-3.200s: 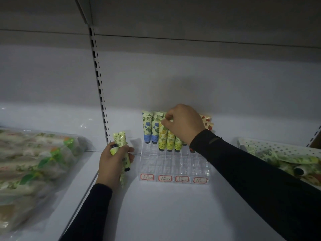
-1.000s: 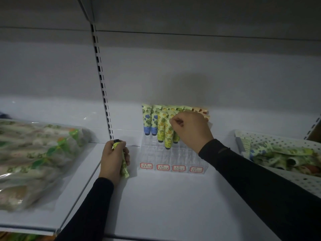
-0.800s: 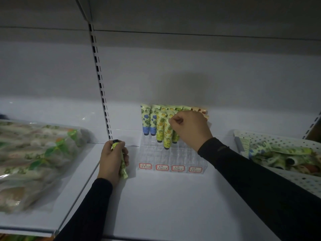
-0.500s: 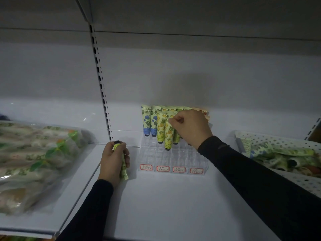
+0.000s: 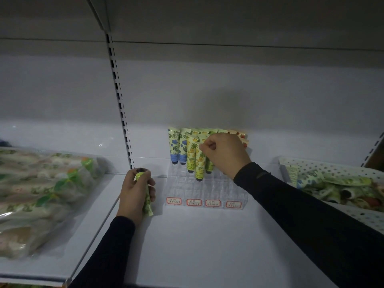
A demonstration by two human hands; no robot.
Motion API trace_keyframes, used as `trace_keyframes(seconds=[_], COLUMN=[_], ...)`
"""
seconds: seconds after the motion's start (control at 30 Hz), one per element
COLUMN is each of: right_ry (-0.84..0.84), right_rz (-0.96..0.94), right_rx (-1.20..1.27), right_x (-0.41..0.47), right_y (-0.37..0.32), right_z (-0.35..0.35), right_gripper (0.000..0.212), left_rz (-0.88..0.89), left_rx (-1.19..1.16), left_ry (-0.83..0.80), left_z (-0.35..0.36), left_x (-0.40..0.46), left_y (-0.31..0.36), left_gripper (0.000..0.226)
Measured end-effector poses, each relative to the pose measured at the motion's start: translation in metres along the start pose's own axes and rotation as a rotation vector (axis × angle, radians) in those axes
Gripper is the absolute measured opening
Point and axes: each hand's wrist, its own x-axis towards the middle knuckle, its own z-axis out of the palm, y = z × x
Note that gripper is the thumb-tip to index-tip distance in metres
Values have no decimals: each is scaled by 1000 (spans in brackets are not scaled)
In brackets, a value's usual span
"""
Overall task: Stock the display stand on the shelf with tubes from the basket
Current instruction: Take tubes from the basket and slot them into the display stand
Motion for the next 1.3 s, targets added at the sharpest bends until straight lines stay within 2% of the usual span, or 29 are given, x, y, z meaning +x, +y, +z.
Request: trace_keyframes(seconds=[0.23,0.4,0.5,0.57,0.8,0.9,1.0,1.1,1.3], right_ry=[164,-185,-345,-402,-499,-417,-369,-408,-535], right_rz=[-78,-108,-102,-94,-23,110,270,334,385], right_rx=[106,274,346,408,590,673,750,783,818], right_x=[-12,-26,-33,-37,-44,-44,-44,-49,-58], right_y=[-10,-23,-26,-27,-19,-11,1,5,3], right_z=[-21,-19,-15,-17,-32,-39,-43,-43,-42], right_gripper=[33,29,31,30,21,20,24,24,30], left_rz=[139,45,16,-16,-142,-213,-213,-147,-65], left_rx=[96,116,209,246,225,111,-34,-109,-127], left_ry=[-72,-295,-502,-587,-706,-679,-557,-453,-389], left_z=[0,19,29,35,42,34,25,25,36], left_x=[-13,-33,-44,-51,-65,-63,-57,-56,-59], left_y=[15,40,57,65,80,83,85,87,86], left_gripper=[15,29,26,22,12,24,26,20,13])
